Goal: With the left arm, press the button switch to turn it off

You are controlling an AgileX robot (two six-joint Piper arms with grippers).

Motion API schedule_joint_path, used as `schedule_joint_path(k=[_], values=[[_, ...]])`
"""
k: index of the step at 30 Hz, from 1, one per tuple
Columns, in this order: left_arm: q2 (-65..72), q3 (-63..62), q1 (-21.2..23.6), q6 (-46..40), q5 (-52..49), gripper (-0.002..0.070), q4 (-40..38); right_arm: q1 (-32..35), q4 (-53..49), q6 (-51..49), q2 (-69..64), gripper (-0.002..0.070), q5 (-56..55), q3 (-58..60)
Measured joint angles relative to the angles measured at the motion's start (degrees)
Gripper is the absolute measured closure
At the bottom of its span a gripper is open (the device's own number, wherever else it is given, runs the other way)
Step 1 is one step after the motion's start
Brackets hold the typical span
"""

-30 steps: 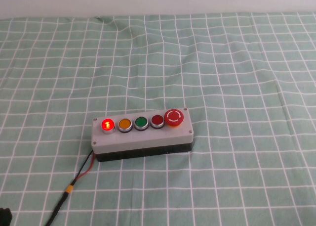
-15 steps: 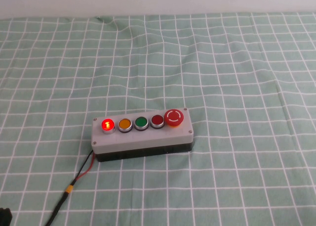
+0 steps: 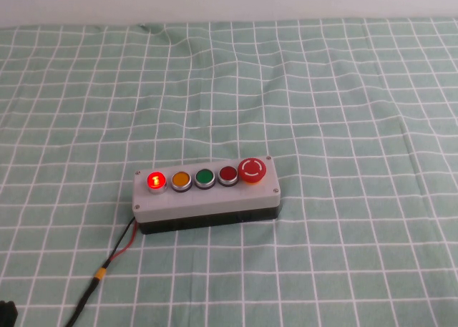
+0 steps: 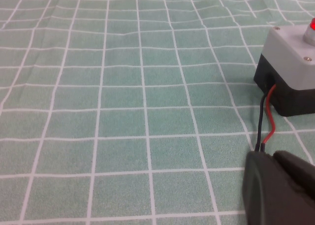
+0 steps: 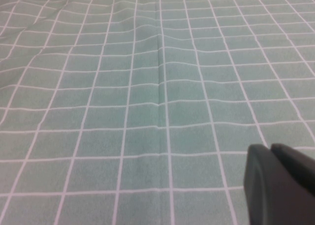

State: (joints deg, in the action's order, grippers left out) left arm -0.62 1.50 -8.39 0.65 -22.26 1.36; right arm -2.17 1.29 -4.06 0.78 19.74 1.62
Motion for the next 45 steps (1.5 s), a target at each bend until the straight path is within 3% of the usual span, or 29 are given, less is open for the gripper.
schedule_joint_path(k=[19, 33, 45], values=[[0.0, 0.0, 0.0, 0.0, 5.88, 0.0677, 0.0, 0.0, 0.0, 0.0, 0.0, 0.0694, 0.0, 0.0], [0.0, 0.0, 0.0, 0.0, 29.52, 0.0677, 0.0, 0.0, 0.0, 0.0, 0.0, 0.0694, 0.0, 0.0], [0.0, 0.0, 0.0, 0.56, 35.33, 0.0677, 0.0, 0.0, 0.0, 0.0, 0.0, 0.0694, 0.0, 0.0]])
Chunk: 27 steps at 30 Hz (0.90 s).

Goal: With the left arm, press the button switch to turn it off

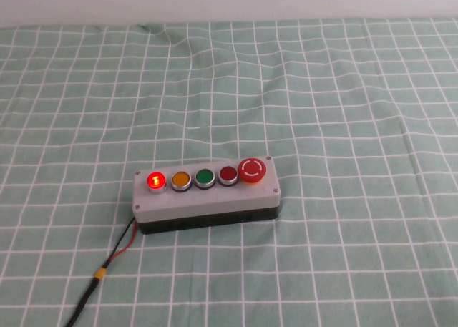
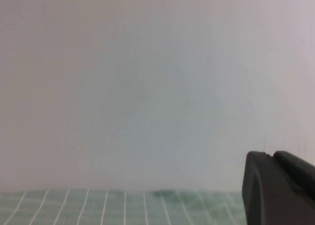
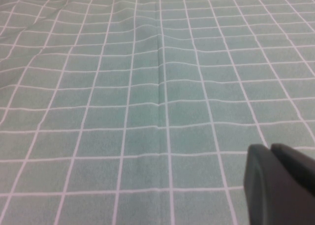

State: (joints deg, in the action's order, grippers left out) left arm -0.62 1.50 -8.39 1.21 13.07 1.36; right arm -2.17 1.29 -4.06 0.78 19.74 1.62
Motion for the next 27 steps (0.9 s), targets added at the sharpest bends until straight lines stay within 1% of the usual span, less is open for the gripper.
schedule_joint_path(k=[3, 6, 8, 10, 13, 16, 21, 24, 27], values=[[0.0, 0.0, 0.0, 3.02, 8.14, 0.0677, 0.0, 0.0, 0.0, 0.0, 0.0, 0.0694, 0.0, 0.0], [0.0, 0.0, 0.0, 8.41, 17.67, 0.0677, 0.0, 0.0, 0.0, 0.0, 0.0, 0.0694, 0.0, 0.0], [-0.11, -0.71, 0.0, 12.12, 18.42, 0.0677, 0.32, 0.0, 0.0, 0.0, 0.0, 0.0694, 0.0, 0.0], [-0.2, -3.6, 0.0, 14.94, 15.24, 0.0677, 1.86, 0.0, 0.0, 0.0, 0.0, 0.0694, 0.0, 0.0], [-0.2, -10.41, 0.0, 17.68, 6.24, 0.0677, 5.75, 0.0, 0.0, 0.0, 0.0, 0.0694, 0.0, 0.0], [2.03, -18.35, 0.0, 19.29, -5.1, 0.0677, 6.82, 0.0, 0.0, 0.0, 0.0, 0.0694, 0.0, 0.0], [12.86, -30.76, 0.0, 18.51, -24.83, 0.0677, 7.13, 0.0, 0.0, 0.0, 0.0, 0.0694, 0.0, 0.0], [18.73, -34.76, 0.0, 14.23, -32.01, 0.0677, 7.16, 0.0, 0.0, 0.0, 0.0, 0.0694, 0.0, 0.0], [22.52, -36.12, 0.0, 13.39, -32.99, 0.0677, 5.26, 0.0, 0.0, 0.0, 0.0, 0.0694, 0.0, 0.0]])
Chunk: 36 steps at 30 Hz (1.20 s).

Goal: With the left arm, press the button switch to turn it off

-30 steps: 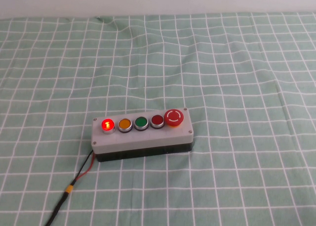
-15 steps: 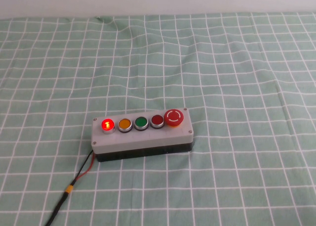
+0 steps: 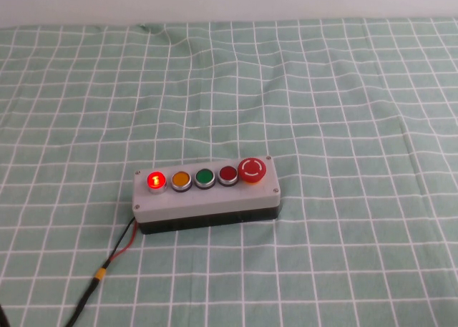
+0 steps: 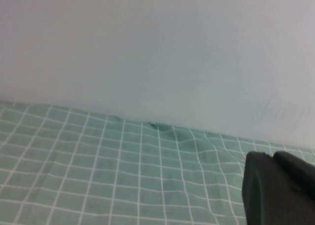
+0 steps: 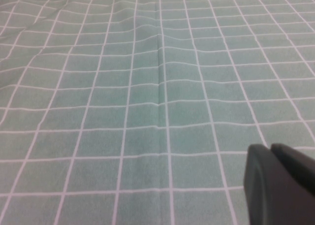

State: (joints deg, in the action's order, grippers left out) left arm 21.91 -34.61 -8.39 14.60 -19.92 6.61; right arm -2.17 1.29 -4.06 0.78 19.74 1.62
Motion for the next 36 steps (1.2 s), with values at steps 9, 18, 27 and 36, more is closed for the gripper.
schedule_joint_path(k=[9, 18, 27, 36], values=[[8.6, -2.24, 0.0, -7.7, -6.07, 0.0677, -5.83, 0.0, 0.0, 0.0, 0.0, 0.0694, 0.0, 0.0], [27.64, -15.95, 0.0, -19.83, -24.24, 0.0677, -12.3, 0.0, 0.0, 0.0, 0.0, 0.0694, 0.0, 0.0], [47.33, -23.21, -4.08, -27.33, -28.4, 0.0677, -20.08, 0.0, 0.0, 0.0, 0.0, 0.0694, 0.0, 0.0], [58.11, -26.13, -8.45, -27.47, -22.91, 0.0677, -20.39, 0.0, 0.0, 0.0, 0.0, 0.0694, 0.0, 0.0]])
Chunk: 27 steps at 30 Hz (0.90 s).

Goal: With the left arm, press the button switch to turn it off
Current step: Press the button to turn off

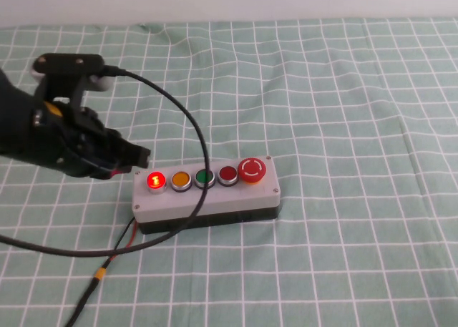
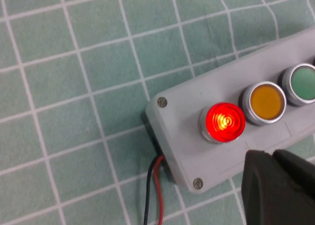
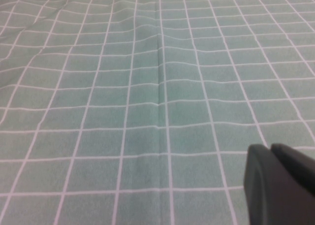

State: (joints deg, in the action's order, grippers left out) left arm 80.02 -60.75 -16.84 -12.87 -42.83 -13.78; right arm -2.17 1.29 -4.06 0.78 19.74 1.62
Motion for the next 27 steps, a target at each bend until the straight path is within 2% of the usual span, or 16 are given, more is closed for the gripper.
schedule_joint_path(k=[7, 27], values=[[5.7, -0.61, -2.5, -0.13, 3.04, 0.0677, -0.37, 0.0, 0.0, 0.0, 0.0, 0.0694, 0.0, 0.0], [12.89, -1.24, -2.5, -1.34, 8.91, 0.0677, -0.47, 0.0, 0.0, 0.0, 0.0, 0.0694, 0.0, 0.0]])
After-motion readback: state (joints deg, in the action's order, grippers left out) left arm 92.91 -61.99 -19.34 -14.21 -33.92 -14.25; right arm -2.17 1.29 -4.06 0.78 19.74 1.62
